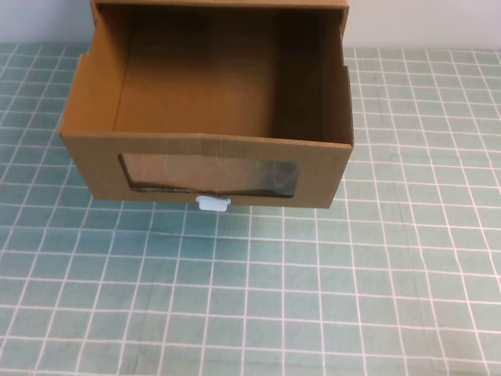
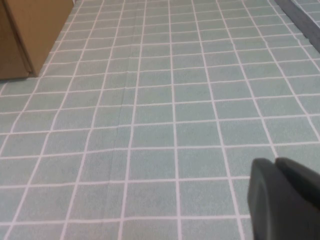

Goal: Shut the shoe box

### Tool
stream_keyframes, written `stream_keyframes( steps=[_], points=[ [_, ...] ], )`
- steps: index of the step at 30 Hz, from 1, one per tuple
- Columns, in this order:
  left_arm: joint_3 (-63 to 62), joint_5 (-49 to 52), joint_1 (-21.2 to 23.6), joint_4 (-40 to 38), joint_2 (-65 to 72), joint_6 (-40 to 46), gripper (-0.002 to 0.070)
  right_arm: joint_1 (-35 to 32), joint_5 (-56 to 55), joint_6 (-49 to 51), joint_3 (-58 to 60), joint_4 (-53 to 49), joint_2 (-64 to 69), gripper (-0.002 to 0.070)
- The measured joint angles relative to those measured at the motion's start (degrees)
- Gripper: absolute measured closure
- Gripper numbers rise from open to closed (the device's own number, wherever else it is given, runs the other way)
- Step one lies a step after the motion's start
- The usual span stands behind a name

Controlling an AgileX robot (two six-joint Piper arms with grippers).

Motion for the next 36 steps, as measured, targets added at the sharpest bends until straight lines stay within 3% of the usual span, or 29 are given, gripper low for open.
stream_keyframes(
  steps=[36],
  points=[
    [0.0,-1.1,0.0,0.0,0.0,-2.3,0.0680,0.0,0.0,0.0,0.0,-1.1,0.0,0.0690]
  ],
)
